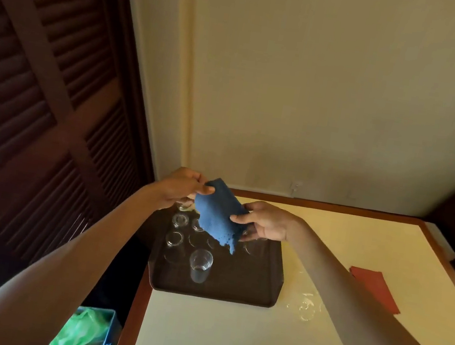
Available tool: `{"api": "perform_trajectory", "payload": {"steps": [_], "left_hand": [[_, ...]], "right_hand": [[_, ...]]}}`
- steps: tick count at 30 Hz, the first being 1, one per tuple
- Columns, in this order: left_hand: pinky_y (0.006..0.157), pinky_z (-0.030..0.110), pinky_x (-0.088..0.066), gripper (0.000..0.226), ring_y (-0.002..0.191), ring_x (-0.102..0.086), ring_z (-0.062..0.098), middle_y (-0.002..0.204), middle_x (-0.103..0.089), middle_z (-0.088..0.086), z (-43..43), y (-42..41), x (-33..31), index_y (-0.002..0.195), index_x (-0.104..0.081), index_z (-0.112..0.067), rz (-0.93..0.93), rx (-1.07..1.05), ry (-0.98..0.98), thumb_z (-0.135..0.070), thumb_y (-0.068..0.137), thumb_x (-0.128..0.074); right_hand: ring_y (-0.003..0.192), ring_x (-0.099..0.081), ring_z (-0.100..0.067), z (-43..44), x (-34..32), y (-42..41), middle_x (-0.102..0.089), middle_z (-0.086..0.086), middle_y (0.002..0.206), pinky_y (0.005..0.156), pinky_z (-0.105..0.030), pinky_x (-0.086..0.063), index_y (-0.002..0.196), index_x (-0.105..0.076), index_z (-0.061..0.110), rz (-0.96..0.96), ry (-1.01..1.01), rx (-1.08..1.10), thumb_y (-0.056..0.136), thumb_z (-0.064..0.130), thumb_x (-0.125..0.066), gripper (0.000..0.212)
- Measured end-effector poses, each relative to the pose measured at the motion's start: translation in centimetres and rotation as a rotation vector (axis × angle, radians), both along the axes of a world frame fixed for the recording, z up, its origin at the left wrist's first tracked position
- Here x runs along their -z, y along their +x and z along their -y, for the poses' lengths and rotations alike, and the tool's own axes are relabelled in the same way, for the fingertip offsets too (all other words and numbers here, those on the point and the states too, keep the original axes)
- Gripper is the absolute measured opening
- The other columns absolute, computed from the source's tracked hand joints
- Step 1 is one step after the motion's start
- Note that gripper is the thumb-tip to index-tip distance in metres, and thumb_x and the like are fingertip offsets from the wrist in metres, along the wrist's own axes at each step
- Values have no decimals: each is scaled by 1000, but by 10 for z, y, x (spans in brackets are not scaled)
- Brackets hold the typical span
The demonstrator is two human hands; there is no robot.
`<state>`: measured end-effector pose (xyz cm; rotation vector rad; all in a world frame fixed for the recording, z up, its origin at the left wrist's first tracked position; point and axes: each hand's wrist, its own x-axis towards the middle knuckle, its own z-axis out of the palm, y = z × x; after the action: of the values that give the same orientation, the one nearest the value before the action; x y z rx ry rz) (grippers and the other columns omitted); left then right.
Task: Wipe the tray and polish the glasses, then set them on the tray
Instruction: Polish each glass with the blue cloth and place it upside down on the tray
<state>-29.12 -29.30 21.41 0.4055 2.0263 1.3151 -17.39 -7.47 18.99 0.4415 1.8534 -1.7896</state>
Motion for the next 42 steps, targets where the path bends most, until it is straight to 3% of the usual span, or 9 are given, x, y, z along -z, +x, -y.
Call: {"api": "perform_trajectory", "payload": {"steps": [5, 10, 16, 20, 24, 30, 33, 37, 42], "left_hand": [[68, 30, -52, 43, 89, -62, 24, 106, -67, 11, 6, -5, -12, 121, -60, -12, -134, -178, 10, -13, 86, -84], [59, 25, -45, 38, 68, -54, 14, 91, -65, 7, 10, -3, -23, 119, -68, -14, -139, -103, 29, -2, 85, -82], [94, 41, -58, 52, 103, -68, 22, 107, -73, 2, 8, -5, -21, 116, -75, -12, -554, 80, -208, -5, 68, -94], [89, 40, -59, 34, 95, -71, 22, 99, -76, 6, 8, -5, -26, 109, -78, -10, -702, 179, -290, -12, 77, -90], [71, 24, -52, 26, 87, -70, 21, 92, -76, 6, 7, -9, -28, 104, -80, -8, -751, 191, -356, -18, 81, -88], [86, 45, -58, 19, 93, -68, 25, 98, -72, 8, 11, -13, -25, 108, -70, -9, -532, 276, -286, -20, 94, -77], [86, 40, -63, 18, 103, -73, 21, 107, -75, 6, 11, -10, -16, 110, -70, -13, -394, 327, -110, -13, 94, -76], [82, 30, -63, 27, 97, -75, 14, 102, -79, 2, 4, 0, -9, 110, -74, -10, -376, 307, -55, -14, 86, -84], [72, 25, -62, 21, 88, -77, 16, 92, -80, 4, 14, 3, 25, 101, -76, -10, -233, 149, -1, -5, 82, -85]], "right_hand": [[119, -61, -33, 7, -13, -10, -62, -18, 127, 107, -57, -45, 119, -61, 1, -89, -88, 264, 92, 9, -69, 29], [123, -53, -32, 14, -19, -19, -48, -13, 132, 108, -57, -44, 140, -44, 19, -222, -68, 307, 62, 4, -89, 91], [99, -63, -18, 24, -14, -28, -67, 0, 108, 85, -22, -53, 118, -67, 11, -579, 625, 35, 73, 17, -89, 50], [63, -56, -11, 23, -14, -26, -61, 2, 78, 51, -9, -39, 104, -67, 9, -594, 750, -29, 91, 23, -73, 20], [56, -51, -15, 21, -19, -25, -53, -1, 67, 48, -17, -36, 85, -58, 14, -497, 782, -93, 98, 28, -64, 20], [72, -51, -19, 13, -19, -21, -62, -12, 83, 65, -30, -39, 97, -64, 16, -293, 606, -199, 98, 33, -63, 17], [77, -63, -16, 20, -22, -14, -68, -4, 88, 69, -22, -47, 98, -66, 14, -300, 511, -244, 89, 30, -76, 21], [95, -73, -29, 33, -1, -7, -75, -11, 105, 90, -39, -58, 118, -64, 7, -301, 273, -230, 92, 31, -72, 37], [83, -74, -20, 36, 32, 4, -73, -9, 96, 75, -31, -59, 118, -58, 1, -250, 173, -185, 101, 21, -59, 26]]}}
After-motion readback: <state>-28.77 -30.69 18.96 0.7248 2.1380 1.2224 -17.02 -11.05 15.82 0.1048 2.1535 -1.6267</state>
